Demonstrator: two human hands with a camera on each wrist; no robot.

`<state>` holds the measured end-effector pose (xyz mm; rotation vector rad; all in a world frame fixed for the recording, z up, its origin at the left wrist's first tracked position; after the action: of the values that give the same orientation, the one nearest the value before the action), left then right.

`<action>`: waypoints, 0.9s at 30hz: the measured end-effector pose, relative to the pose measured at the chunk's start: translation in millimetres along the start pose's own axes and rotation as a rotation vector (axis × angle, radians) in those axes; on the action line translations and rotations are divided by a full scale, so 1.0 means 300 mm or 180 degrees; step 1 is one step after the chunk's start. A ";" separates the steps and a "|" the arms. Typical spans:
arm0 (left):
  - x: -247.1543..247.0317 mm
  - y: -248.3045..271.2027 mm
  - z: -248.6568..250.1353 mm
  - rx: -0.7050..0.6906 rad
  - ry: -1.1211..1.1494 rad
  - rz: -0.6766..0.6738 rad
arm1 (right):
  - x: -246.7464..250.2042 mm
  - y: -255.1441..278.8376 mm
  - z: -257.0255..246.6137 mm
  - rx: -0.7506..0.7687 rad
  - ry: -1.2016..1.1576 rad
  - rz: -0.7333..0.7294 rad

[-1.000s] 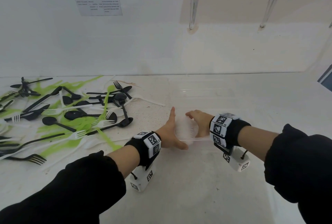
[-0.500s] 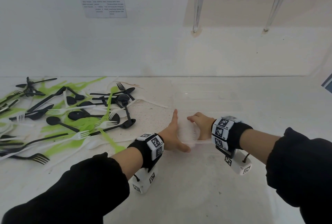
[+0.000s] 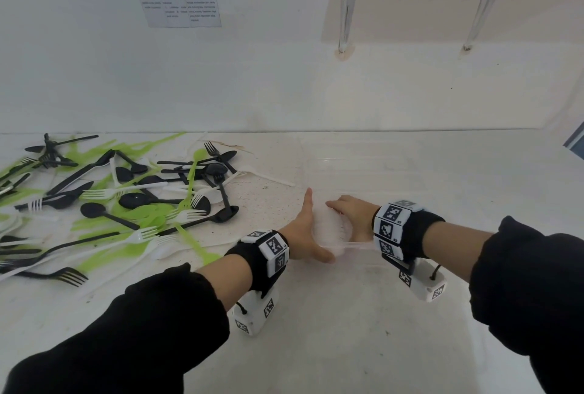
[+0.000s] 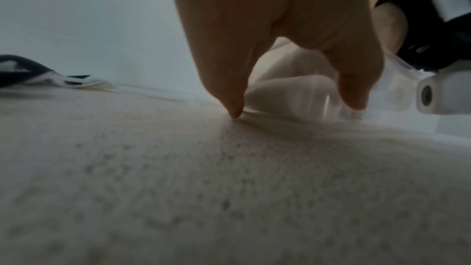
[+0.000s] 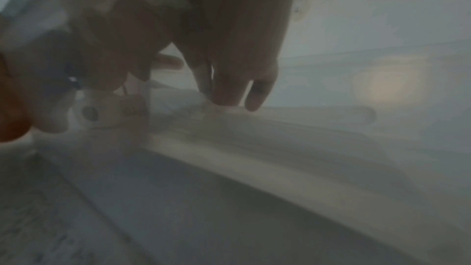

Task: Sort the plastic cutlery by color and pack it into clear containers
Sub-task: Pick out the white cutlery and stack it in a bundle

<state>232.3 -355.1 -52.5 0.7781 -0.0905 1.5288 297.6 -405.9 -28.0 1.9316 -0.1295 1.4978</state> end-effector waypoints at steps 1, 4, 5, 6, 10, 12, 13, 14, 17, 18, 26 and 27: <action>0.000 0.000 0.002 -0.0006 -0.0016 -0.0004 | -0.001 0.004 -0.003 0.0011 0.0077 -0.0008; -0.002 0.003 0.008 -0.0023 -0.0048 -0.0019 | -0.009 0.004 0.000 -0.0012 0.0168 -0.0062; -0.002 0.005 0.009 -0.0022 -0.0054 -0.0024 | -0.010 0.004 0.000 -0.0023 0.0122 -0.0083; -0.004 0.006 0.010 -0.0022 -0.0057 -0.0032 | -0.009 0.003 0.001 -0.0036 0.0069 -0.0074; -0.005 0.006 0.009 -0.0007 -0.0060 -0.0042 | 0.003 0.015 -0.013 -0.0020 0.0072 0.0089; -0.004 0.006 0.008 0.0002 -0.0065 -0.0040 | 0.011 0.023 -0.016 0.0025 0.0111 0.0258; -0.005 0.006 0.008 0.0007 -0.0070 -0.0046 | 0.013 0.026 -0.014 0.0032 0.0144 0.0319; -0.005 0.007 0.008 0.0011 -0.0069 -0.0049 | 0.012 0.027 -0.010 0.0013 0.0179 0.0332; -0.002 0.008 0.006 0.0025 -0.0084 -0.0023 | 0.009 0.024 0.000 -0.0089 0.0189 0.0220; -0.002 0.009 0.006 0.0023 -0.0092 -0.0019 | 0.012 0.023 0.002 -0.0110 0.0170 0.0207; -0.003 0.010 0.001 0.0035 -0.0115 -0.0015 | 0.022 0.038 0.037 -0.0195 0.0318 0.0118; -0.003 0.009 0.001 0.0035 -0.0118 -0.0011 | 0.017 0.037 0.042 -0.0214 0.0333 0.0096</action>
<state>229.8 -356.7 -51.6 0.8151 -0.1082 1.5132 304.5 -419.7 -19.8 1.8018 -0.1611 1.5909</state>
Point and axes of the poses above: each hand's wrist, its own y-axis away from the middle knuckle, its own x-axis out of the back of the hand, z = x × y, the point moved 10 cm from there along -y, towards the middle knuckle, and after that the axes turned 2 degrees about -z, right-handed, at the moved point
